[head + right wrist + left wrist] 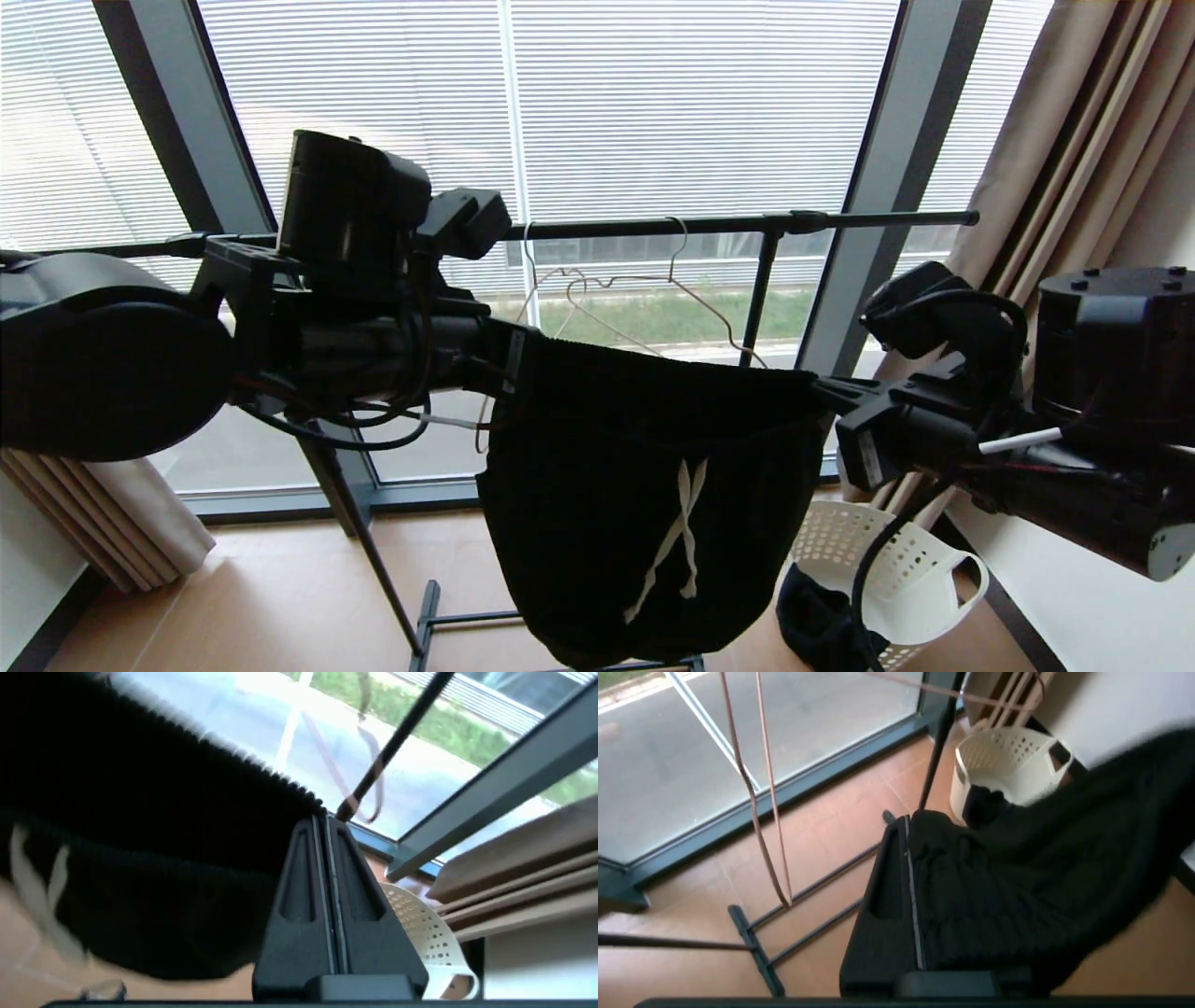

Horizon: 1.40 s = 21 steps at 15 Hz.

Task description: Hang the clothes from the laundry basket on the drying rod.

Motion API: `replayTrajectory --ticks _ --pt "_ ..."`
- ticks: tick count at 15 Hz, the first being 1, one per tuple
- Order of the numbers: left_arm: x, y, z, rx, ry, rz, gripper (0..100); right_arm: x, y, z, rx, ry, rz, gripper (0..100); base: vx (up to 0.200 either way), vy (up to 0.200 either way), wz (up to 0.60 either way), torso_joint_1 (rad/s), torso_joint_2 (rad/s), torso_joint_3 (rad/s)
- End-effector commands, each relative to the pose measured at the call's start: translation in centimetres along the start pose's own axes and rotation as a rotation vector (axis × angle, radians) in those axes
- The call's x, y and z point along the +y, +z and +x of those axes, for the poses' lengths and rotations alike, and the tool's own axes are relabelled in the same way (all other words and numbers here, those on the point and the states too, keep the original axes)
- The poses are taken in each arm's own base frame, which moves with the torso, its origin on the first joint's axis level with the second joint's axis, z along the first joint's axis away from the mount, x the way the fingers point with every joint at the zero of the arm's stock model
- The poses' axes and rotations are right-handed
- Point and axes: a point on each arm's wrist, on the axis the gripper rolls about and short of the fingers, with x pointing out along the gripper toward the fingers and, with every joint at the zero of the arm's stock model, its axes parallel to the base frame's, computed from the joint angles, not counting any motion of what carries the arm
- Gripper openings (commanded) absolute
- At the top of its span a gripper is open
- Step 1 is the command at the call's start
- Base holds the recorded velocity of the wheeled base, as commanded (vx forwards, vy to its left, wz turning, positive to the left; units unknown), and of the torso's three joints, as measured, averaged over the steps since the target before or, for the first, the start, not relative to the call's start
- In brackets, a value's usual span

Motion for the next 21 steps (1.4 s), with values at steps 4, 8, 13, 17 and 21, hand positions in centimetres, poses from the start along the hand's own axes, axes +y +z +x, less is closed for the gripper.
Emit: replayTrajectory --ticks 4,8,13,17,21 --pt "-1.0 -3.3 -4.0 0.048 -0.038 0.022 0 1.0 3.2 5.6 -0.029 -0.029 0.047 0 0.000 0.000 0.00 0.000 0.00 0.000" --pt "-3.0 -6.2 -4.3 0.137 -0.104 0.020 0 1.7 5.5 7.8 -0.054 -0.025 0.072 0 0.000 0.000 0.00 0.000 0.00 0.000" --pt "-6.8 -8.2 -3.4 0.232 -0.201 -0.016 0 4.3 6.5 10.9 -0.075 0.016 0.086 0 0.000 0.000 0.00 0.000 0.00 0.000" --pt "-8.4 -8.3 -2.2 0.264 -0.224 -0.064 0 7.0 7.3 11.3 -0.101 0.075 0.127 0 0.000 0.000 0.00 0.000 0.00 0.000" --pt "-8.5 -8.1 -1.9 0.266 -0.221 -0.110 0 7.4 7.6 11.3 -0.110 0.085 0.152 0 0.000 0.000 0.00 0.000 0.00 0.000"
